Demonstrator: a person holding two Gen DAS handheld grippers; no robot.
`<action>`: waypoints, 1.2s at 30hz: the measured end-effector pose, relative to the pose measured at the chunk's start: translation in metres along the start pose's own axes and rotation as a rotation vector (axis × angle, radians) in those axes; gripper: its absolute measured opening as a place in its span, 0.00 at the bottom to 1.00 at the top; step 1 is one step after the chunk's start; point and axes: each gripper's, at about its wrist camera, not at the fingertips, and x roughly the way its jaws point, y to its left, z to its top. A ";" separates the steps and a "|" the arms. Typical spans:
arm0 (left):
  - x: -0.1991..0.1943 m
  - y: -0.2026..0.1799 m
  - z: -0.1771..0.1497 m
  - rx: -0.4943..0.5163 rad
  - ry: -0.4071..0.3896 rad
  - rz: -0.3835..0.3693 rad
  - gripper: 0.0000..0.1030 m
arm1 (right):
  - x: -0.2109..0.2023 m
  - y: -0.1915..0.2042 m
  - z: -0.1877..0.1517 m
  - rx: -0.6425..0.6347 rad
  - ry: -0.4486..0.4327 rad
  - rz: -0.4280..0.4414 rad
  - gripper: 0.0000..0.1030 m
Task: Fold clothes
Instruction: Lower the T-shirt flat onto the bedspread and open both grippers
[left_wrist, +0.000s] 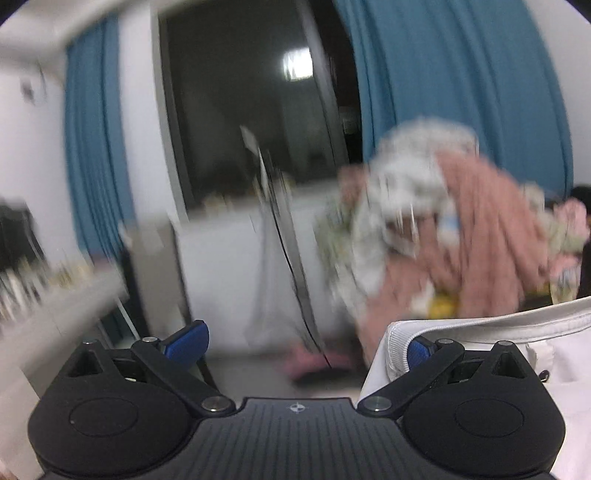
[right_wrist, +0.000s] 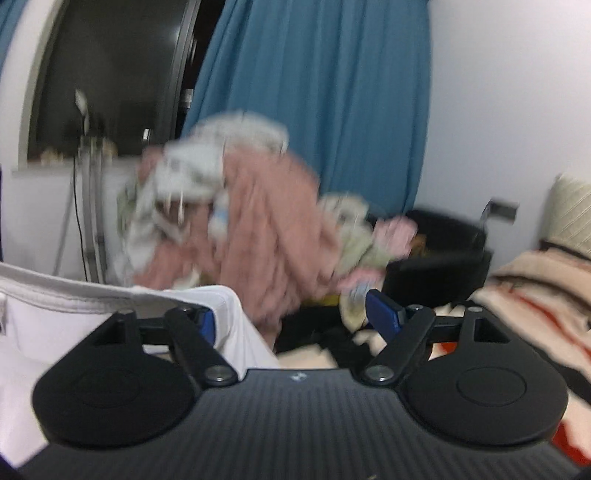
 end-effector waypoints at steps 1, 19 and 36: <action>0.028 -0.005 -0.015 -0.008 0.059 -0.023 1.00 | 0.023 0.006 -0.011 -0.007 0.041 0.011 0.77; -0.029 0.022 -0.012 0.099 0.255 -0.287 1.00 | -0.016 0.056 -0.010 -0.126 0.291 0.304 0.77; -0.416 0.094 -0.124 -0.091 -0.047 -0.312 1.00 | -0.365 -0.056 -0.058 0.073 -0.007 0.358 0.78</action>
